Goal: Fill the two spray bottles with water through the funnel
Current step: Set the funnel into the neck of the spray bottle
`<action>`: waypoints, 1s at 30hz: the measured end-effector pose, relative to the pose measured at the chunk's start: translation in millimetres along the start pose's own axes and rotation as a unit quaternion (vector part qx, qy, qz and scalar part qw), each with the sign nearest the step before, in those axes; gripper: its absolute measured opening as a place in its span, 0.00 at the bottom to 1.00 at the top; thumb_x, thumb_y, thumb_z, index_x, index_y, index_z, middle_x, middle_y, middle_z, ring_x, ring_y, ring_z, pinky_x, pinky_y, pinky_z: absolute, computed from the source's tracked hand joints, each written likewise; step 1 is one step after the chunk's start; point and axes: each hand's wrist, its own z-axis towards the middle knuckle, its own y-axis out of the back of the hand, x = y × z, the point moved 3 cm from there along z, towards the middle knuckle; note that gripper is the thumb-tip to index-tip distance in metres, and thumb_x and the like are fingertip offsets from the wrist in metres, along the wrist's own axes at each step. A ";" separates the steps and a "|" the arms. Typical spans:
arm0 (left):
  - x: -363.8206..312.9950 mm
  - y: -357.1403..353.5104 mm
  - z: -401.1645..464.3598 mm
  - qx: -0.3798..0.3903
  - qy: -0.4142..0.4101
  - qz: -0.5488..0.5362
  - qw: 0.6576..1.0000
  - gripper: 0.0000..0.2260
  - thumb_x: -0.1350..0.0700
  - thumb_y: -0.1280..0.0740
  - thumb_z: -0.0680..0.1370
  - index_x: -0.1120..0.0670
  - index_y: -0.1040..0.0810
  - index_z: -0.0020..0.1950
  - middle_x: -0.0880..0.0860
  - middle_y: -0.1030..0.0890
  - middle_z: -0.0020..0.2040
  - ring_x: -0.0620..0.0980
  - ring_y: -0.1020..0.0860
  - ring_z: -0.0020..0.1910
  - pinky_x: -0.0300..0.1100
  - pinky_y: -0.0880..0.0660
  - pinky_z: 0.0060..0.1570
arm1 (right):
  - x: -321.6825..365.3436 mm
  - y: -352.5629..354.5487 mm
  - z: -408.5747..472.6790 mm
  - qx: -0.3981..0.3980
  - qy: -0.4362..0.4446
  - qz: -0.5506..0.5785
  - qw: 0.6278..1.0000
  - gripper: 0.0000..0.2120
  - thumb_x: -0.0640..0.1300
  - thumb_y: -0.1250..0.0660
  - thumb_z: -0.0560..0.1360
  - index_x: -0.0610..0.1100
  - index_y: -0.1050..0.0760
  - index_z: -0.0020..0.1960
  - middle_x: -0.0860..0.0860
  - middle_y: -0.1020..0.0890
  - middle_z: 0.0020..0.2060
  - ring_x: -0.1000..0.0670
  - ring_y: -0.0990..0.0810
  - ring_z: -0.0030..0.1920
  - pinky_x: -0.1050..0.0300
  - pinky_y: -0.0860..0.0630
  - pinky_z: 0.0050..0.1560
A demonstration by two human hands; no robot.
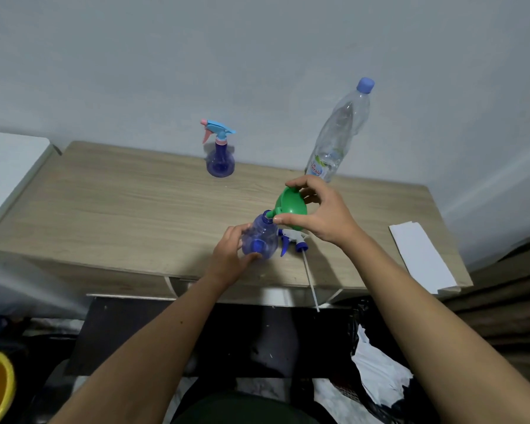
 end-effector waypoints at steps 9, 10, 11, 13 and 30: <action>6.1 -2.4 3.4 -0.003 0.001 0.016 1.000 0.33 0.56 0.17 0.68 0.53 0.24 0.71 0.47 0.22 0.62 0.48 0.21 0.59 0.54 0.21 0.61 | 9.6 -16.0 16.2 0.061 0.042 -0.076 0.994 0.34 0.60 0.14 0.61 0.54 0.17 0.64 0.56 0.19 0.58 0.54 0.20 0.59 0.61 0.25 0.60; 6.8 -3.0 3.7 -0.005 0.001 0.017 1.000 0.33 0.57 0.17 0.68 0.53 0.24 0.71 0.48 0.22 0.62 0.49 0.21 0.59 0.55 0.21 0.61 | 9.8 -16.9 17.8 0.066 0.042 -0.082 0.994 0.34 0.62 0.15 0.61 0.54 0.17 0.64 0.56 0.19 0.58 0.54 0.20 0.60 0.60 0.25 0.61; 7.0 -3.5 3.7 -0.006 0.000 0.018 1.000 0.34 0.58 0.17 0.68 0.54 0.24 0.71 0.49 0.22 0.62 0.50 0.21 0.59 0.55 0.22 0.62 | 10.1 -17.4 19.2 0.070 0.041 -0.087 0.993 0.35 0.65 0.16 0.61 0.55 0.17 0.64 0.57 0.19 0.58 0.55 0.20 0.60 0.59 0.24 0.62; 6.4 -3.8 3.5 -0.005 -0.004 0.018 1.000 0.34 0.58 0.17 0.67 0.56 0.24 0.71 0.50 0.22 0.62 0.52 0.20 0.60 0.56 0.22 0.62 | 11.1 -18.9 21.0 0.075 0.041 -0.095 0.992 0.36 0.68 0.18 0.60 0.55 0.17 0.64 0.57 0.19 0.58 0.56 0.21 0.60 0.58 0.24 0.63; -0.4 0.7 2.5 0.019 0.007 0.046 0.999 0.35 0.41 0.24 0.67 0.57 0.25 0.69 0.52 0.23 0.61 0.54 0.20 0.57 0.57 0.20 0.58 | 4.6 -24.3 19.1 0.067 0.027 -0.080 0.994 0.35 0.61 0.16 0.64 0.55 0.19 0.68 0.57 0.23 0.59 0.62 0.24 0.56 0.74 0.32 0.52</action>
